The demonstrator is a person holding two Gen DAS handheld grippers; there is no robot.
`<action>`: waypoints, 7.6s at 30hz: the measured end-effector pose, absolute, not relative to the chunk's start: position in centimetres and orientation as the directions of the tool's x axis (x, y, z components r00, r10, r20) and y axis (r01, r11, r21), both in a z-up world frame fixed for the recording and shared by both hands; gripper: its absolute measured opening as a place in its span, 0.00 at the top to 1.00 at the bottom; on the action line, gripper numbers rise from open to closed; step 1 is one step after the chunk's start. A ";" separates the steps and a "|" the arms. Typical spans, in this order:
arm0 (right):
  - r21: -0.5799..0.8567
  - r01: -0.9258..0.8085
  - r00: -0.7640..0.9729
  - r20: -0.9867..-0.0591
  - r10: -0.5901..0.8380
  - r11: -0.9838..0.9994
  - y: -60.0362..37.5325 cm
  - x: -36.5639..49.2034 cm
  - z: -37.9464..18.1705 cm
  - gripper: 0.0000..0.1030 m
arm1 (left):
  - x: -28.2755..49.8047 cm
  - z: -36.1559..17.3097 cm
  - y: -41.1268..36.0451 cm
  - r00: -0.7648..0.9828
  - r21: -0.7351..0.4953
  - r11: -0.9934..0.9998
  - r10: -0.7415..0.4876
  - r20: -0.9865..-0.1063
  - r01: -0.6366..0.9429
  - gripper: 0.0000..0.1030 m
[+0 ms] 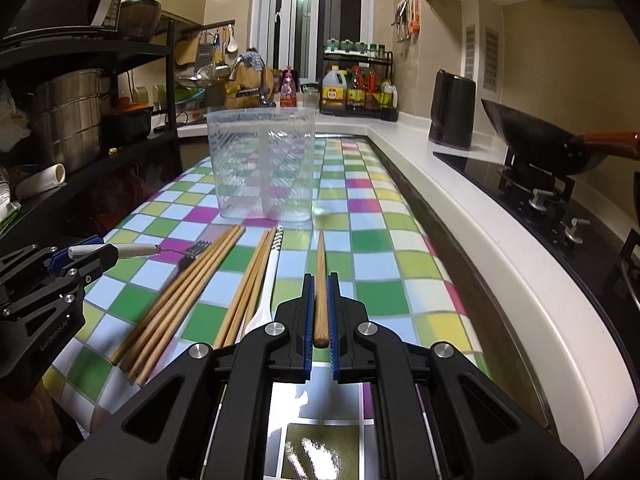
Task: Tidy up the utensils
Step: 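Lift the fork and chopstick and carry both toward the clear plastic container, then open the left tool to drop the fork into the container while the right drops the chopstick, then move both tools back to the utensils, right tool toward the white spoon, then grasp the white spoon handle with the right tool while the left grasps a chopstick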
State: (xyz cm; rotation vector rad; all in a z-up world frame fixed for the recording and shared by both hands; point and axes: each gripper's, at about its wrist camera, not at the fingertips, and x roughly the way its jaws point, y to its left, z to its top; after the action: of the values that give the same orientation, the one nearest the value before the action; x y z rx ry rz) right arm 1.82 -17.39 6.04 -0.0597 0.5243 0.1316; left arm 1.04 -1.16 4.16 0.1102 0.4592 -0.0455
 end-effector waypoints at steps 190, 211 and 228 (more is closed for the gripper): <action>0.278 0.008 0.660 -0.724 0.204 0.961 -16.8 6.1 0.2 0.80 | 1.9 -1.5 0.5 0.681 -0.124 0.982 -0.189 -0.708 0.143 0.88; 0.368 0.087 0.700 -0.684 0.206 0.926 -20.2 5.3 -0.7 0.79 | 2.0 -1.5 0.9 0.701 -0.059 0.994 -0.104 -0.706 0.087 0.93; 0.063 0.033 0.767 -0.641 0.015 0.998 -16.9 3.1 -1.0 0.79 | 0.8 -1.7 0.3 0.736 -0.018 0.997 -0.070 -0.674 0.078 0.93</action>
State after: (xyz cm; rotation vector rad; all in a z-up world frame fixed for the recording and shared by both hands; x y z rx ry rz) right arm 3.05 -16.93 -1.02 0.0714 0.6967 -0.0095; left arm 0.84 0.25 -1.73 0.0122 0.7395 -0.0814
